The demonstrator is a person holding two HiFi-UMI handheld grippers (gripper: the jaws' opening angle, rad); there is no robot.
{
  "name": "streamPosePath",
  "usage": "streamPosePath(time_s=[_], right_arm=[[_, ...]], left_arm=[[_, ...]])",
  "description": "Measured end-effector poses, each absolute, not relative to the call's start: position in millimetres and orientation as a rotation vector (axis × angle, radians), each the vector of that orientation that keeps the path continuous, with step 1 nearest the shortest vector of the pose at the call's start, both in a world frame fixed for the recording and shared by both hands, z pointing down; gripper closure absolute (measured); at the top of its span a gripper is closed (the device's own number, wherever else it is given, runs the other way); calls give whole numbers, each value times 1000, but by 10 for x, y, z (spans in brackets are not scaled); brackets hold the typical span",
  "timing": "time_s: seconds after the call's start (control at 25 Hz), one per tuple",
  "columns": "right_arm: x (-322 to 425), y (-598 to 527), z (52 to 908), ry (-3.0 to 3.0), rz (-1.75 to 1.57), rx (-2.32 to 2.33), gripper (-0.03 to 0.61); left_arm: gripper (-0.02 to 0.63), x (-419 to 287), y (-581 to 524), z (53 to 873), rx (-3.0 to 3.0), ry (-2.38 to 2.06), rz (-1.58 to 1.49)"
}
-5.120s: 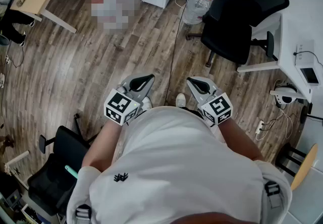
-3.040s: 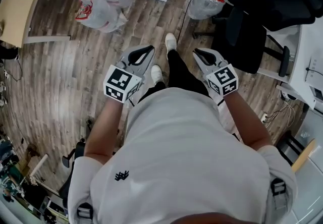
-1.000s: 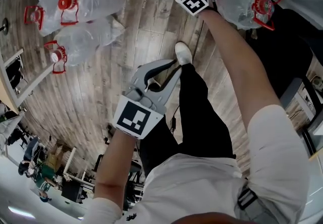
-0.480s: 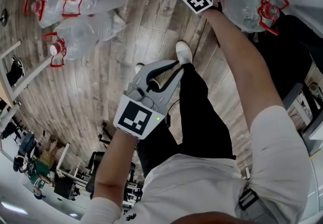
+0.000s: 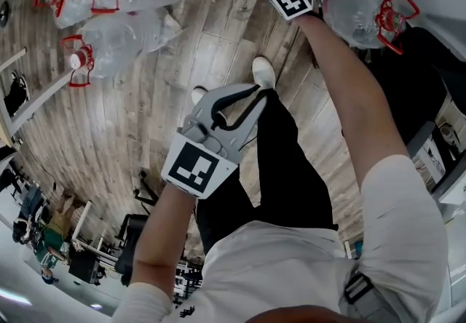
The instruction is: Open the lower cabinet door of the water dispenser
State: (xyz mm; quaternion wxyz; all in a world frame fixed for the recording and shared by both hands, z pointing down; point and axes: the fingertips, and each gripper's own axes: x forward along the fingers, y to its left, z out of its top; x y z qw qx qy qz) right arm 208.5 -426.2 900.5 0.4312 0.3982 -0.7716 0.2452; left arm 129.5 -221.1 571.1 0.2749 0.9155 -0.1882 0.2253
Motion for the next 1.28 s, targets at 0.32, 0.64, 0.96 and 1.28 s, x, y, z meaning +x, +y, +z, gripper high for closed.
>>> streamPosePath(time_s=[0.32, 0.64, 0.96, 1.28], right_arm=[[1851, -3983, 9031, -1922, 649, 939, 417], [1617, -3730, 8925, -1897, 630, 943, 417], [1109, -3386, 8918, -1891, 751, 967, 420], [554, -3118, 8958, -1891, 754, 925, 437]], left_arm=[[523, 1116, -2216, 5645, 2452, -524, 569], [523, 834, -2094, 5520, 2446, -539, 544], [523, 362, -1978, 5428, 2453, -547, 531], [523, -142, -1828, 5379, 2452, -588, 518]])
